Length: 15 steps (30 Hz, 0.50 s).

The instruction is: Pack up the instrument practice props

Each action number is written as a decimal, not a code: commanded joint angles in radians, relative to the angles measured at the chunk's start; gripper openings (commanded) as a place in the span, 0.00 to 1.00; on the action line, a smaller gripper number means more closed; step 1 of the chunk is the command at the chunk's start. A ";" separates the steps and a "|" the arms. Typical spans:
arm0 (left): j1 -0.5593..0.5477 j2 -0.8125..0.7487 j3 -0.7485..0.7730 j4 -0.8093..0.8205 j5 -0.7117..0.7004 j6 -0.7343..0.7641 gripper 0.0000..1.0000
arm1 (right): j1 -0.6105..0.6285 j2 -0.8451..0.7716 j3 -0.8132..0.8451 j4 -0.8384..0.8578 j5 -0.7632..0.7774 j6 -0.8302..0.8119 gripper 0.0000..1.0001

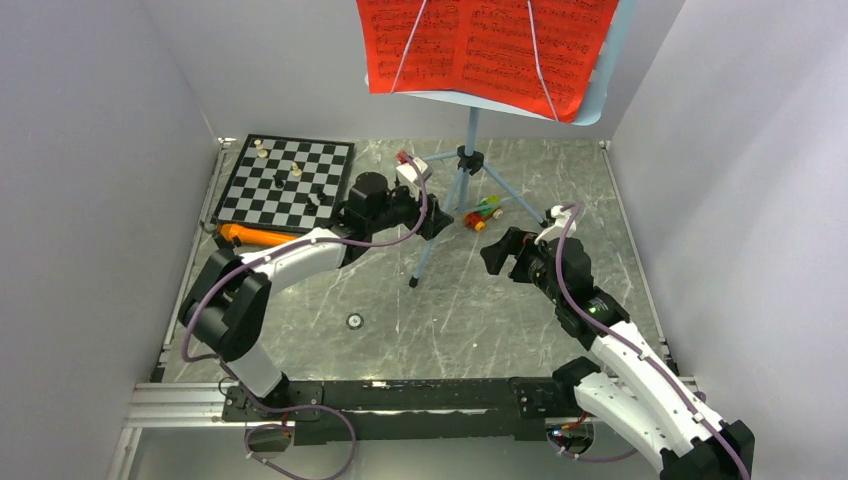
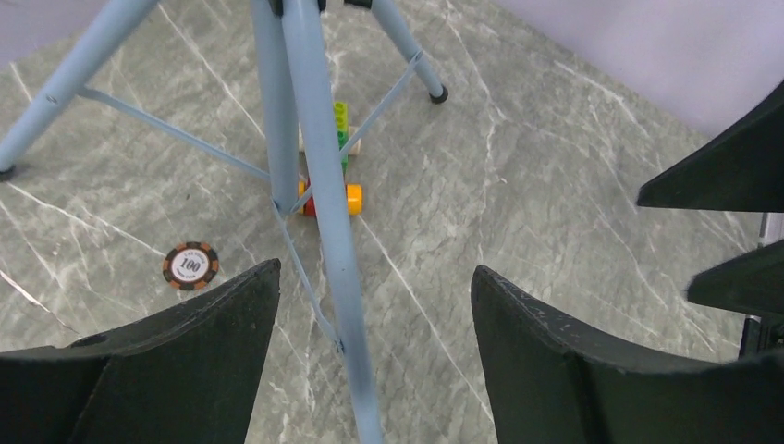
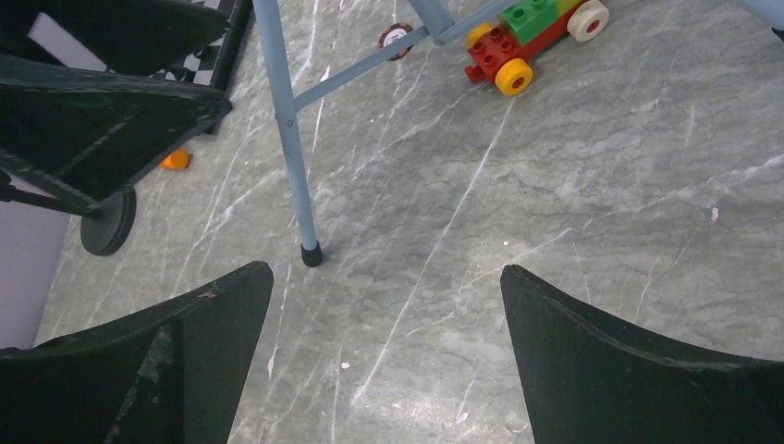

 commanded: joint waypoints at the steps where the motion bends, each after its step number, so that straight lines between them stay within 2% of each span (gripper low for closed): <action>1: 0.002 0.068 0.062 0.012 0.017 0.004 0.79 | -0.003 -0.022 -0.009 0.045 -0.018 0.009 1.00; 6: 0.002 0.136 0.112 -0.013 0.004 -0.018 0.74 | -0.002 -0.032 -0.030 0.066 -0.089 -0.017 1.00; 15: 0.001 0.213 0.182 -0.074 -0.027 0.000 0.57 | -0.002 -0.023 -0.032 0.052 -0.107 -0.045 1.00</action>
